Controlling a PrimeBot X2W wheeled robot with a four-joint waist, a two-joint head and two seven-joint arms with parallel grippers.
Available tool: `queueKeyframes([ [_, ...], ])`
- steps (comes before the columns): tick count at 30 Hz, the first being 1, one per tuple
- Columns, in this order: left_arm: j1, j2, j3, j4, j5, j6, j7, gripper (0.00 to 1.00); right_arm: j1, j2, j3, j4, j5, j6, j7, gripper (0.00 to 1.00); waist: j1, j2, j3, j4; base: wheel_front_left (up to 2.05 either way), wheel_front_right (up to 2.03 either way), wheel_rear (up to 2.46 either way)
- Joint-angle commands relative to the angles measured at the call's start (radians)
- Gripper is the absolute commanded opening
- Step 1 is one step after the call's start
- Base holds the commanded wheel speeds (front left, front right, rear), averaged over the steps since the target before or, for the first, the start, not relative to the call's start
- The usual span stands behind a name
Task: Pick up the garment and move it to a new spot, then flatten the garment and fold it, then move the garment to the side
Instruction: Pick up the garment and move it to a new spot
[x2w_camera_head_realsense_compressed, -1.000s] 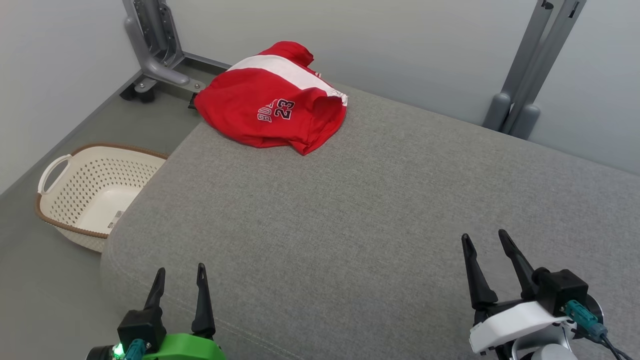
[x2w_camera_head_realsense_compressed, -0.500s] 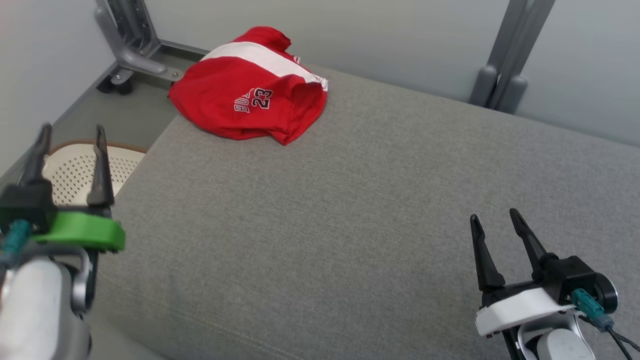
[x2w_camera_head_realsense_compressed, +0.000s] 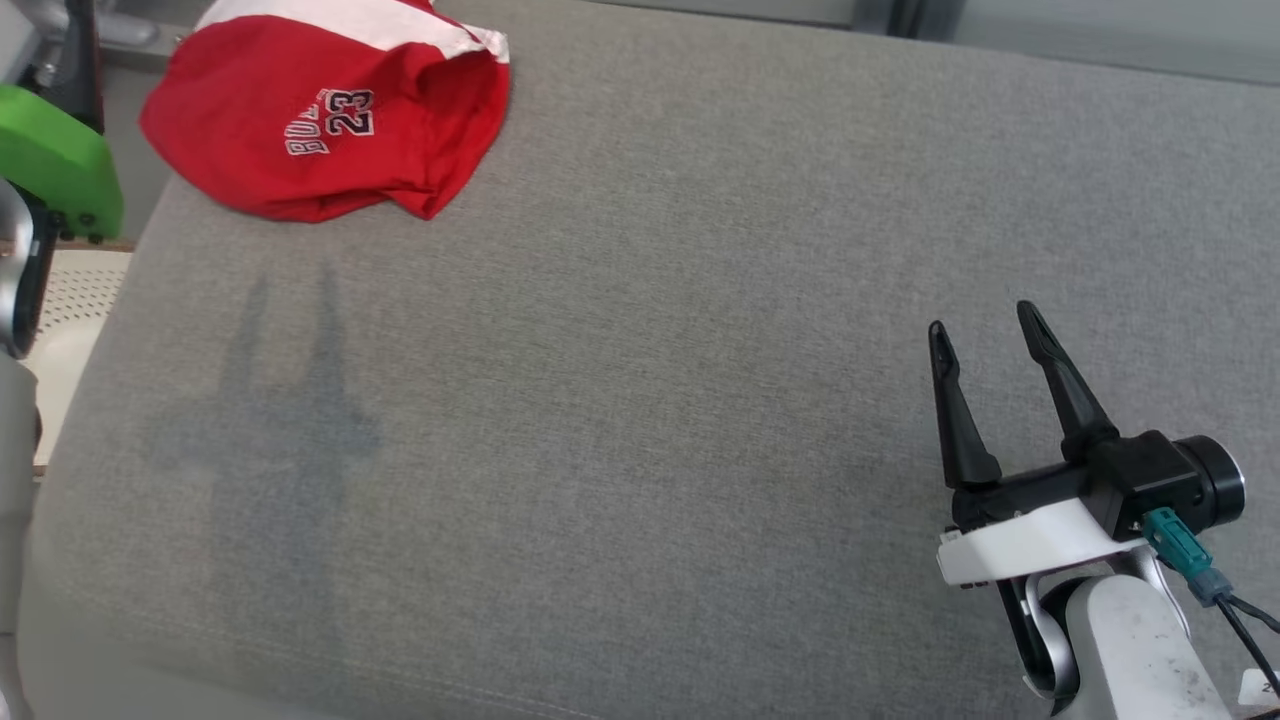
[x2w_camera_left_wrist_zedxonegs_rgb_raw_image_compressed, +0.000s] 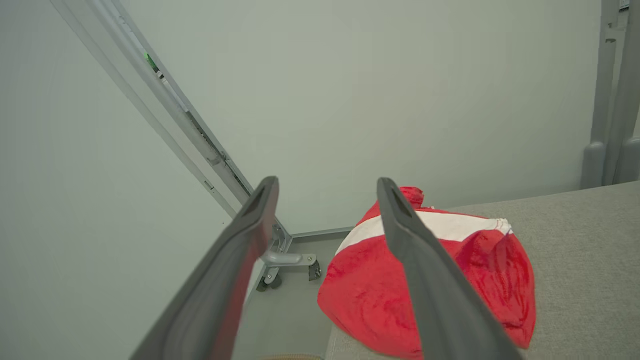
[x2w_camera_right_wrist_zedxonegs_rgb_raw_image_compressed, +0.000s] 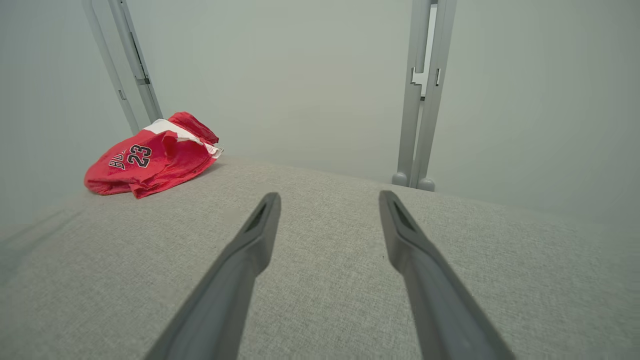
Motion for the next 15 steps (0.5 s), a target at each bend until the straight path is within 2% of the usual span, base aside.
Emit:
queueKeyframes([
  [1,-0.033,0.022,-0.01,0.035,-0.015,-0.005,0.014,1.0,-0.018,-0.004,0.005,-0.012,-0.006,-0.001,-0.003,1.0,-0.0001,0.0,0.121,-0.107,0.0,0.0,0.0],
  [7,-0.12,0.052,-0.047,0.191,-0.051,-0.005,0.056,1.0,-0.033,-0.004,0.002,-0.074,-0.022,-0.001,0.006,1.0,-0.0001,0.0,0.224,-0.159,0.0,0.0,0.0],
  [15,-0.19,0.009,-0.084,0.353,-0.071,-0.006,0.036,1.0,-0.047,-0.003,-0.021,-0.15,-0.041,-0.001,0.024,1.0,-0.0001,0.0,0.33,-0.186,0.0,0.0,0.0],
])
